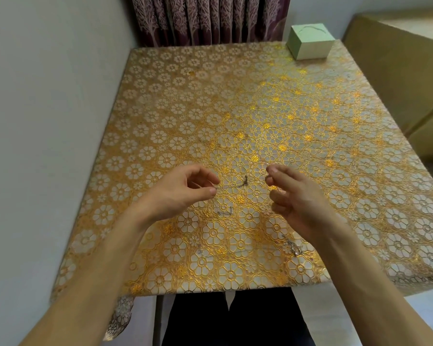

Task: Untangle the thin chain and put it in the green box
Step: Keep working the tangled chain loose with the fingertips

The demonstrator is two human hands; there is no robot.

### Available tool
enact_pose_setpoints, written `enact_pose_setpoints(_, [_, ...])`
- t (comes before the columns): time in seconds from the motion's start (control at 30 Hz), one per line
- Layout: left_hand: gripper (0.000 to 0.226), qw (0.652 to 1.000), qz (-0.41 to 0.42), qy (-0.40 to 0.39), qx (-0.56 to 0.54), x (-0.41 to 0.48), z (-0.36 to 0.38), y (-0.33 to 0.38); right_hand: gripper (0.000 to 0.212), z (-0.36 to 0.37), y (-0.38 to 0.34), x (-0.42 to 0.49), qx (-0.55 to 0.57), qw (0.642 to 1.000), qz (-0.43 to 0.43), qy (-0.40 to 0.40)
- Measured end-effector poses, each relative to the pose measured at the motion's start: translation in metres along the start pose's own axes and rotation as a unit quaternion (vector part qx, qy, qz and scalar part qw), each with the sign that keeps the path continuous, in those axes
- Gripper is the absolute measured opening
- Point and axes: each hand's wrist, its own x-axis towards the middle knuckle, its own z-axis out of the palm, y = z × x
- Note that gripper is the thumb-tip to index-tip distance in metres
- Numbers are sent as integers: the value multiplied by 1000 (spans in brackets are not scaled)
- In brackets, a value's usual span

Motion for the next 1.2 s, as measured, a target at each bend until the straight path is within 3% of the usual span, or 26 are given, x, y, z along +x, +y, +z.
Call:
enact_pose_setpoints(0.07, [16,1000,3,5,-24,1,-1,1,9,-3,5,0,-172,982,-62,44])
enact_pose_setpoints(0.17, [16,1000,6,5,-30,4,0,7,6,-6,13,1,-377,916,-132,44])
enact_pose_setpoints(0.27, [14,1000,3,3,-14,13,3,10,5,-8,19,3,-494,852,-168,46])
enact_pose_setpoints(0.33, [15,1000,5,-8,-24,18,7,13,6,-10,22,5,-530,828,-179,49])
enact_pose_setpoints(0.5, [24,998,-19,-16,-52,30,16,9,8,-19,28,9,-500,847,-176,46])
enact_pose_setpoints(0.6, [39,999,-38,-27,22,33,23,11,11,-22,25,8,-436,882,-177,40])
enact_pose_setpoints(0.73, [30,994,-33,-68,73,31,34,19,14,-20,20,7,-340,926,-160,32])
enact_pose_setpoints(0.87, [18,988,-16,-78,129,37,38,4,10,-19,24,7,-347,922,-170,31])
enact_pose_setpoints(1.0, [31,986,-31,-58,150,41,38,-4,9,-22,27,5,-351,919,-175,44])
enact_pose_setpoints(1.07, [21,987,-26,-46,153,41,38,-8,9,-24,29,5,-356,916,-179,54])
enact_pose_setpoints(1.2, [16,993,-6,-4,119,37,41,-10,9,-28,33,8,-451,869,-196,57])
